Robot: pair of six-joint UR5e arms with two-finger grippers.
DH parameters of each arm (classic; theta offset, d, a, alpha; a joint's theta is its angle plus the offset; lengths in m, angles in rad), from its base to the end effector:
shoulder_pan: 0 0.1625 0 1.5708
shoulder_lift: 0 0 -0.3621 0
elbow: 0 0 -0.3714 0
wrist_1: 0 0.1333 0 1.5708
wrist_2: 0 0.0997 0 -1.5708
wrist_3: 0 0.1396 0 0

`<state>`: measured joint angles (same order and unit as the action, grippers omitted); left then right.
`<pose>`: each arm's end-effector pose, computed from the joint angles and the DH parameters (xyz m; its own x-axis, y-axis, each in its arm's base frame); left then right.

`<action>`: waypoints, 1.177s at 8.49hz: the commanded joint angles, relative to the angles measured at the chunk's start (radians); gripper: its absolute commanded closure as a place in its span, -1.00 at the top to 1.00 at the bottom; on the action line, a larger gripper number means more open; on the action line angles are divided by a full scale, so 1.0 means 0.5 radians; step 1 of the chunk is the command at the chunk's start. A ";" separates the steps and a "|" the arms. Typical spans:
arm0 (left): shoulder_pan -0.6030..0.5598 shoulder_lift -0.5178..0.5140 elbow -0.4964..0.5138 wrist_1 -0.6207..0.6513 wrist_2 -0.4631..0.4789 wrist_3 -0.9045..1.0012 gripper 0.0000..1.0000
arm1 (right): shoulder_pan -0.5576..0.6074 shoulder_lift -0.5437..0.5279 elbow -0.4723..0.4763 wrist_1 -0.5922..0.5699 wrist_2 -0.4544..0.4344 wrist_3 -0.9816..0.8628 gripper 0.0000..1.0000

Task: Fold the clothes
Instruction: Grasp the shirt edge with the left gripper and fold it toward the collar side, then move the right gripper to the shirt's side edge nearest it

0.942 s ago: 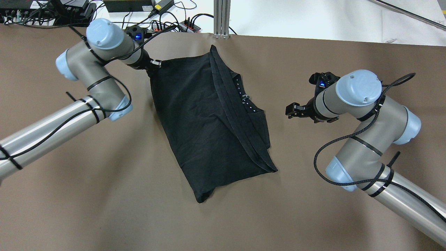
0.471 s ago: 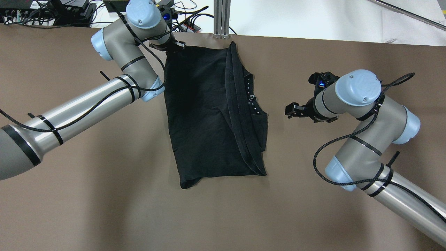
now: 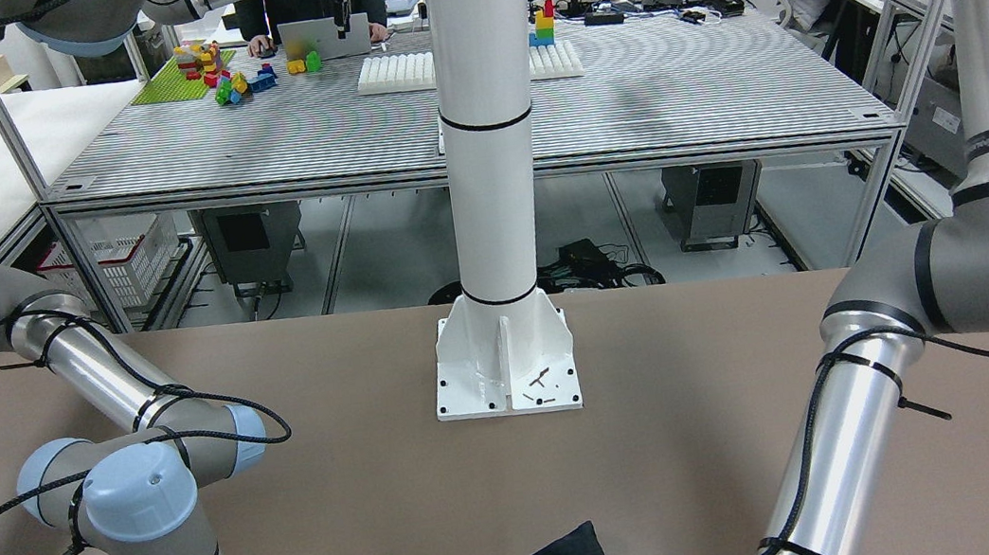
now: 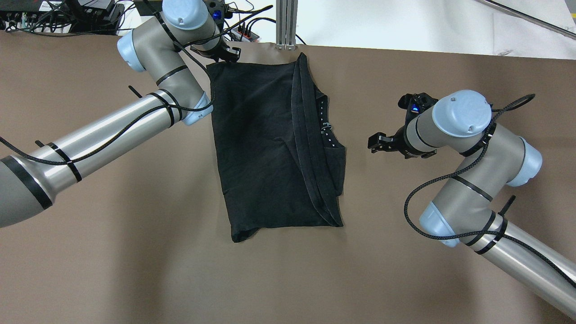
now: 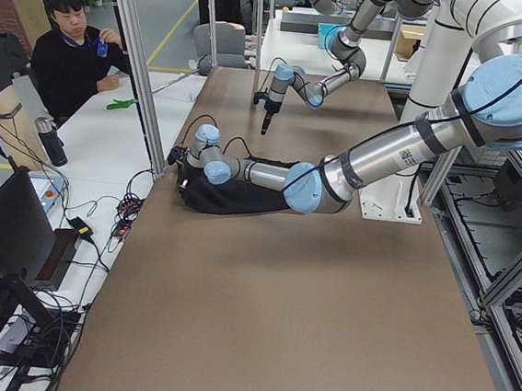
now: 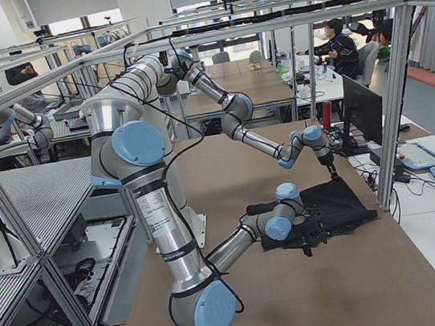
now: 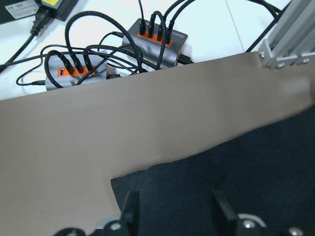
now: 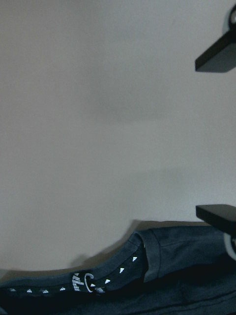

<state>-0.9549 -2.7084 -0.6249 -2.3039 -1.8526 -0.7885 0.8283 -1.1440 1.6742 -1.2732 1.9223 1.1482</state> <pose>0.4199 -0.7568 0.2448 0.7089 0.1704 -0.6844 0.2200 0.8685 0.4441 -0.3660 -0.5249 0.3195 0.6306 0.1176 0.7672 -0.2869 0.9538 0.0896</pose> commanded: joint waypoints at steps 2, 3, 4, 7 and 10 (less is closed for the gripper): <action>-0.081 0.176 -0.293 0.009 -0.148 0.061 0.89 | -0.101 0.030 -0.065 0.067 -0.108 0.473 0.83; -0.081 0.180 -0.306 0.009 -0.148 0.061 0.89 | -0.150 0.033 -0.139 0.268 -0.111 0.802 0.81; -0.075 0.180 -0.306 0.009 -0.148 0.058 0.89 | -0.214 0.060 -0.246 0.473 -0.175 1.024 0.79; -0.075 0.180 -0.309 0.009 -0.145 0.058 0.89 | -0.374 0.143 -0.305 0.537 -0.375 1.299 0.53; -0.075 0.183 -0.309 0.009 -0.145 0.061 0.89 | -0.460 0.125 -0.296 0.552 -0.378 1.302 0.34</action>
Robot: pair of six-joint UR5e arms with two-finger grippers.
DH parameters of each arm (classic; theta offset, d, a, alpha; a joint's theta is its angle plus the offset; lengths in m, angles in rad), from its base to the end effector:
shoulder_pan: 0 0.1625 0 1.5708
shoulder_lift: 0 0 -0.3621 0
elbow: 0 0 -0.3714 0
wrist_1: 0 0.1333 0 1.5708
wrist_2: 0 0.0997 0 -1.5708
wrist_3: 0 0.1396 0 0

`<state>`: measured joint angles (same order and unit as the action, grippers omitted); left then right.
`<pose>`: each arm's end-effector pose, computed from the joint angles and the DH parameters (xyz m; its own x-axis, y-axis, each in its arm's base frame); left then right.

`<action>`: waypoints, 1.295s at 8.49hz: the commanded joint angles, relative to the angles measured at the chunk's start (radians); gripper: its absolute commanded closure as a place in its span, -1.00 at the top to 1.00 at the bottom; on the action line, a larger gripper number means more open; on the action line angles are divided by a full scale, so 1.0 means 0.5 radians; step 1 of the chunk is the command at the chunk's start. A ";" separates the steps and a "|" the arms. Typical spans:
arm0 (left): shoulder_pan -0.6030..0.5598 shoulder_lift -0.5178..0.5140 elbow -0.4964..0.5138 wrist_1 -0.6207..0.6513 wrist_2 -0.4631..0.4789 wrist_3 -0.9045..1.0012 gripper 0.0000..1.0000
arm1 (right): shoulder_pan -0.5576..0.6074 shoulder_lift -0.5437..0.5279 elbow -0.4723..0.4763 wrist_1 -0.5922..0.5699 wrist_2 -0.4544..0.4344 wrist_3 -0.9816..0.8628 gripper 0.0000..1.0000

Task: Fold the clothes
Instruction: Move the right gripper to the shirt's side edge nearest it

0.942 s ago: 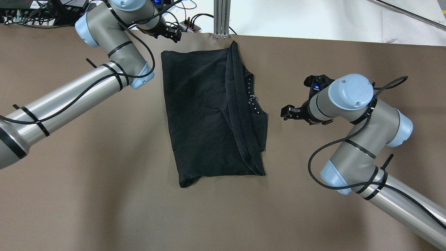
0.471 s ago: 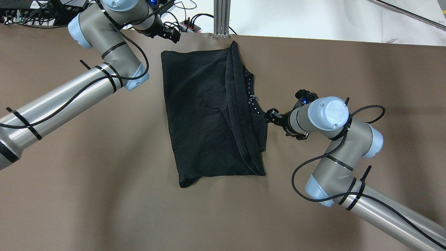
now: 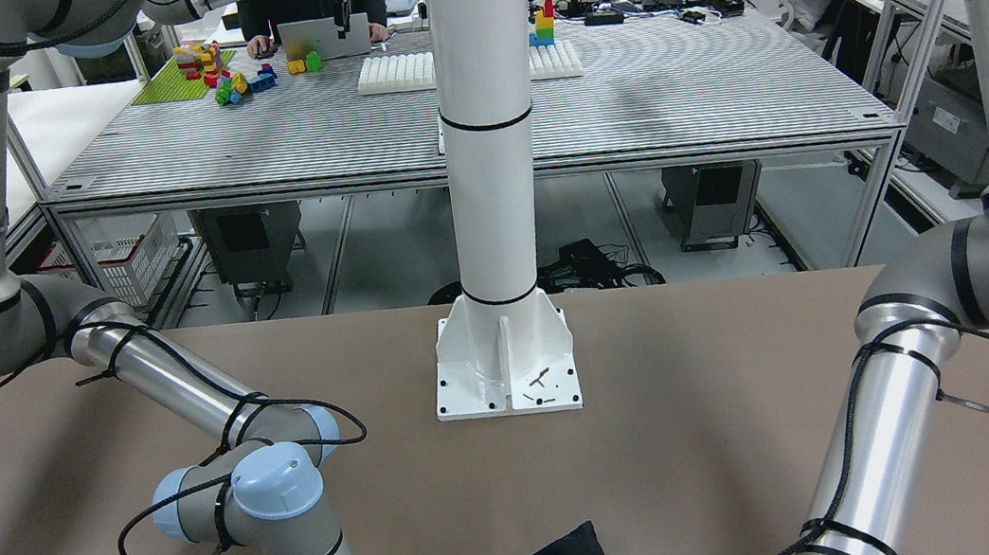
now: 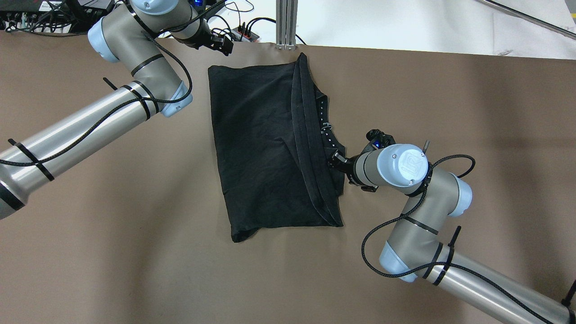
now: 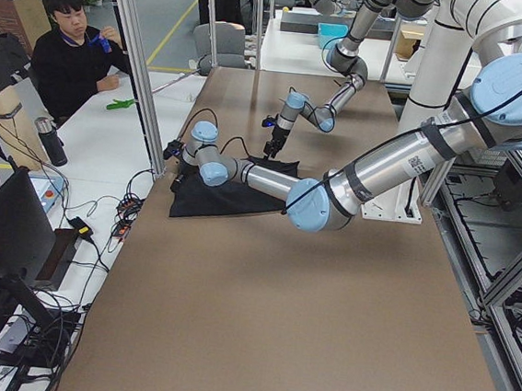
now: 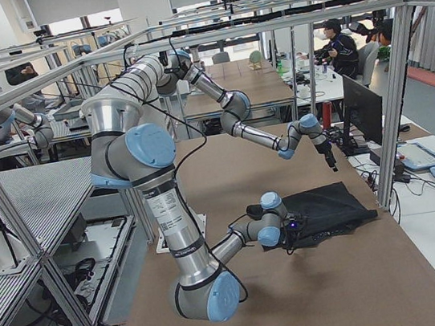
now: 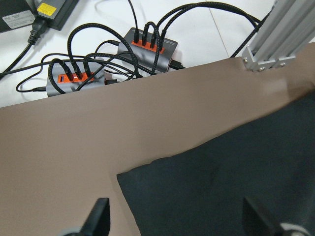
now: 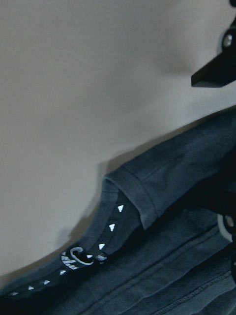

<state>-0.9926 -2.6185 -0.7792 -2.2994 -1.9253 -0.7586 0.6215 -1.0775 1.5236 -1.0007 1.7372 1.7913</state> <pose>0.3865 -0.7475 0.2387 0.6633 0.2291 -0.7124 0.2121 0.8554 0.4726 -0.4855 -0.4832 0.3089 0.3172 0.4925 0.8104 -0.5422 0.7953 -0.2710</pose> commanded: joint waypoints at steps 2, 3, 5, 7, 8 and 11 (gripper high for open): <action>0.003 0.025 0.000 0.000 0.000 0.005 0.89 | -0.046 -0.008 0.005 0.007 -0.008 0.025 0.28; 0.006 0.025 0.000 0.000 0.000 0.002 0.89 | -0.046 -0.008 0.008 0.007 -0.005 0.022 0.04; 0.012 0.028 0.000 0.000 0.000 -0.004 0.89 | -0.046 -0.017 0.012 0.007 -0.002 -0.014 -0.67; 0.012 0.028 0.000 0.000 0.000 -0.008 0.89 | -0.046 -0.048 0.021 0.007 -0.002 -0.021 -1.00; 0.012 0.028 0.000 0.000 0.000 -0.008 0.89 | -0.046 -0.054 0.030 0.007 -0.002 -0.021 -1.00; 0.040 0.028 0.000 0.000 0.006 -0.011 0.89 | -0.046 -0.197 0.280 -0.017 0.023 -0.021 -1.00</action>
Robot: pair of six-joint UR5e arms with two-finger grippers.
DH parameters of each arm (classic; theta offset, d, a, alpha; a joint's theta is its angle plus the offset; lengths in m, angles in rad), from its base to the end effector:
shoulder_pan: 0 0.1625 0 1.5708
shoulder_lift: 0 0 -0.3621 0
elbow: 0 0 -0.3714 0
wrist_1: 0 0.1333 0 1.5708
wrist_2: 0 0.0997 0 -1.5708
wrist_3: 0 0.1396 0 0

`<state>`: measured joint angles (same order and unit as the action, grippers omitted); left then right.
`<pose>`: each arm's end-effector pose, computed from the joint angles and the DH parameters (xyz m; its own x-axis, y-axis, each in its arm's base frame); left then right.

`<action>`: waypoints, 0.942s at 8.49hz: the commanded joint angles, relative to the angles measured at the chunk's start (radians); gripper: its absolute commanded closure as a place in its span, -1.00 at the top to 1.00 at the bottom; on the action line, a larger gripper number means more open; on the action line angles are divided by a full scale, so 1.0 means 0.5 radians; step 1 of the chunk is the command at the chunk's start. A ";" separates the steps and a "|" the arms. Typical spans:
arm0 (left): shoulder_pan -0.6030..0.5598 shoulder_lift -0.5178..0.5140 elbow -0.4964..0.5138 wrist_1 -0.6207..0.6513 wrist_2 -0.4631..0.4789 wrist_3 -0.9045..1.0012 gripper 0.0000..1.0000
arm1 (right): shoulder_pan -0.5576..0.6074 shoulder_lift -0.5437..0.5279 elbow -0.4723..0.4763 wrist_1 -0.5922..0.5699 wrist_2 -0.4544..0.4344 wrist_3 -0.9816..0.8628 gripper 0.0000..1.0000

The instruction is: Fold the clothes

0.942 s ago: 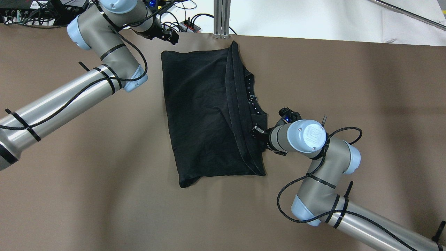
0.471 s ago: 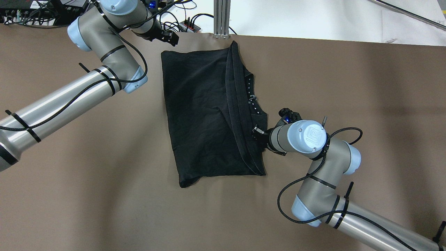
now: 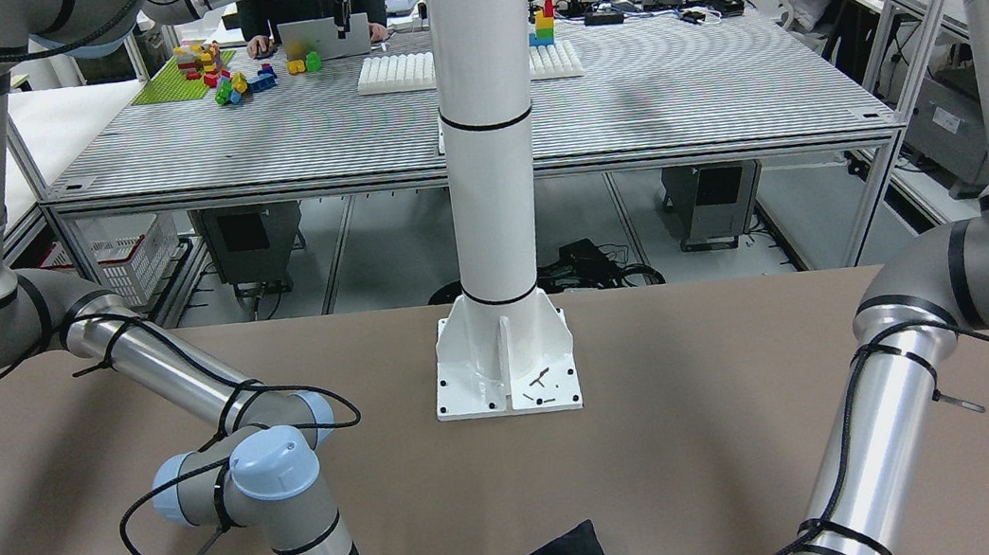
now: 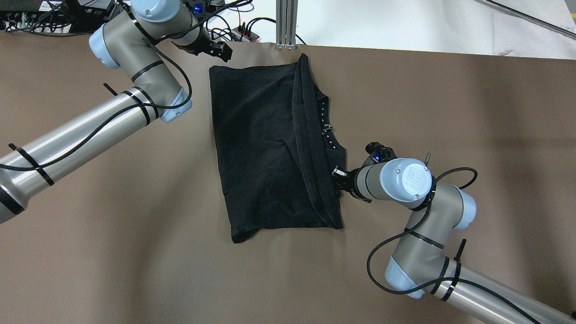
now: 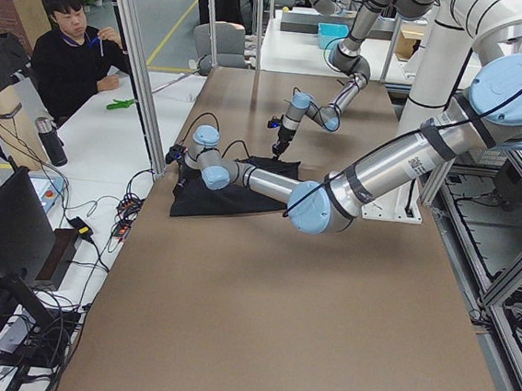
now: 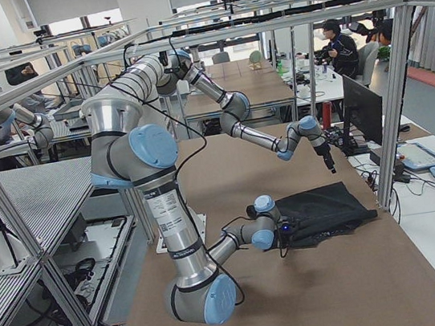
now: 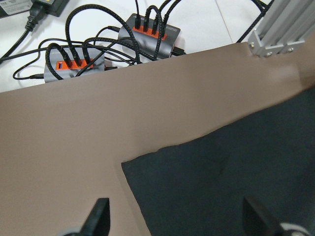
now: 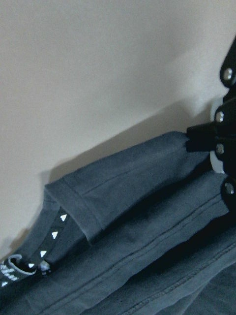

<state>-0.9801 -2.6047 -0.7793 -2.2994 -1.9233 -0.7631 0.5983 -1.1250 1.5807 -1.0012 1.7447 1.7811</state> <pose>0.3950 -0.7418 0.2502 0.6659 0.2248 -0.7114 0.2018 0.8637 0.4619 -0.4830 -0.4613 0.3119 0.3290 0.4731 0.8173 -0.5125 0.8164 -0.2662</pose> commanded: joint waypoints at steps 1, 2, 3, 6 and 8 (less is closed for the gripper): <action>0.018 0.000 -0.003 -0.003 -0.001 -0.005 0.89 | -0.018 -0.176 0.265 -0.019 0.002 0.000 -1.00; 0.018 0.003 -0.015 -0.003 0.002 -0.008 0.89 | -0.113 -0.274 0.348 -0.016 -0.031 0.003 -1.00; 0.021 0.024 -0.031 -0.006 -0.001 -0.017 0.89 | -0.126 -0.320 0.373 -0.013 -0.044 0.000 -1.00; 0.021 0.031 -0.031 -0.009 0.003 -0.014 0.89 | -0.138 -0.315 0.382 -0.016 -0.087 -0.009 0.37; 0.021 0.034 -0.031 -0.009 0.003 -0.017 0.89 | -0.126 -0.284 0.413 -0.047 -0.066 -0.302 0.88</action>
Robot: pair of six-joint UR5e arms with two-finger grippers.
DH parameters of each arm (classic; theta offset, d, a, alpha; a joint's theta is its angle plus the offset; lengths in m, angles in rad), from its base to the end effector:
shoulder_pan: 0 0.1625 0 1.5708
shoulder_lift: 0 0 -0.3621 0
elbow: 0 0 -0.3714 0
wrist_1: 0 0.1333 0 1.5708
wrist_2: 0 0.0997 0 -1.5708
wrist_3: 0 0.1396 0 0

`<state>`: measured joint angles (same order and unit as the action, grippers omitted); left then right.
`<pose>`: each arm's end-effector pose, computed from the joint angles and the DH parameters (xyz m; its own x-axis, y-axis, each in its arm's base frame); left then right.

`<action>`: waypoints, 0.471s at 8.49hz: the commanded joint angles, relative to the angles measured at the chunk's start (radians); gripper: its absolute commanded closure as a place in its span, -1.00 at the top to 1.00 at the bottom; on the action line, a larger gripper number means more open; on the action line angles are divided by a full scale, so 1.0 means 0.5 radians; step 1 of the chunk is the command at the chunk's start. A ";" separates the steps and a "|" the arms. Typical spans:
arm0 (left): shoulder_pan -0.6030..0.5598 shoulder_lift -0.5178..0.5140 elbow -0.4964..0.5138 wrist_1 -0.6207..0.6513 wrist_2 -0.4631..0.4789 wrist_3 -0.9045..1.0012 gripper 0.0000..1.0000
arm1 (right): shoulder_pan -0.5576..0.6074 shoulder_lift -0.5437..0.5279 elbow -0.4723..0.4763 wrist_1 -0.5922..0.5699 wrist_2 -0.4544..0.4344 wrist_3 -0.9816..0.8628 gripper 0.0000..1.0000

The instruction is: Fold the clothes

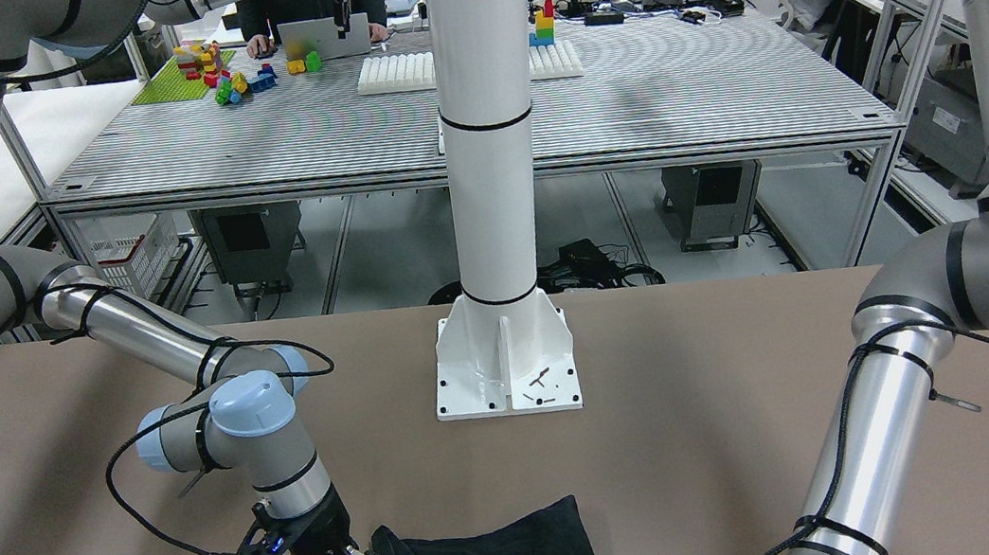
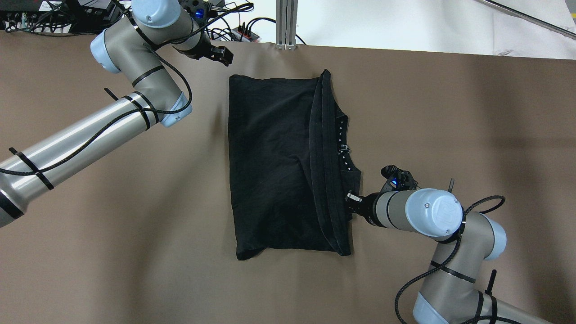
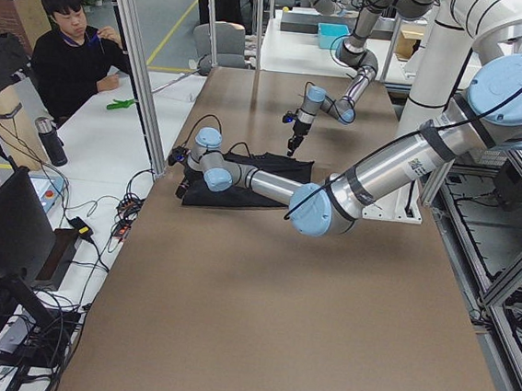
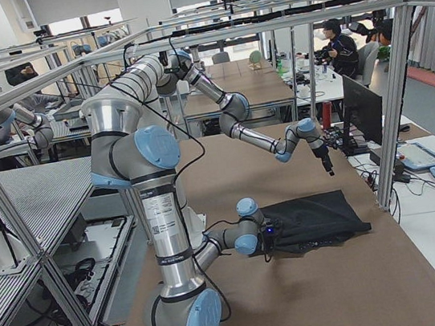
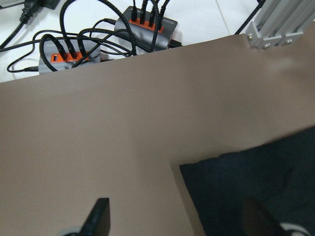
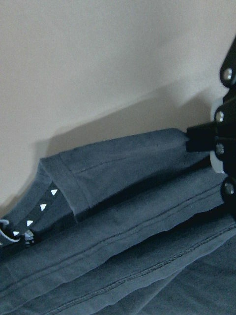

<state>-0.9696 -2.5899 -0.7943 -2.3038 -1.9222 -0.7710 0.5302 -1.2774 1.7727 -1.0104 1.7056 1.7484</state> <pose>0.4011 -0.7354 0.2540 0.6607 0.2273 -0.7154 0.1997 0.8655 0.4594 -0.4606 -0.4027 0.3140 0.3476 0.4067 0.8449 -0.4690 0.8556 -0.2189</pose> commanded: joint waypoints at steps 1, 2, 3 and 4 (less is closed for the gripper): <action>0.000 0.004 -0.001 -0.003 -0.003 -0.001 0.89 | 0.016 0.066 0.059 -0.141 0.013 -0.384 0.88; 0.015 0.007 -0.016 0.000 0.003 -0.004 0.89 | 0.013 0.194 0.072 -0.379 0.001 -0.444 0.88; 0.025 0.041 -0.052 0.000 0.003 -0.004 0.89 | 0.004 0.320 0.078 -0.646 -0.009 -0.475 0.88; 0.028 0.053 -0.068 0.000 0.003 -0.004 0.89 | -0.011 0.379 0.102 -0.791 -0.051 -0.703 0.86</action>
<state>-0.9617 -2.5788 -0.8088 -2.3043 -1.9212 -0.7727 0.5342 -1.1702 1.8066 -1.2256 1.7041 1.5351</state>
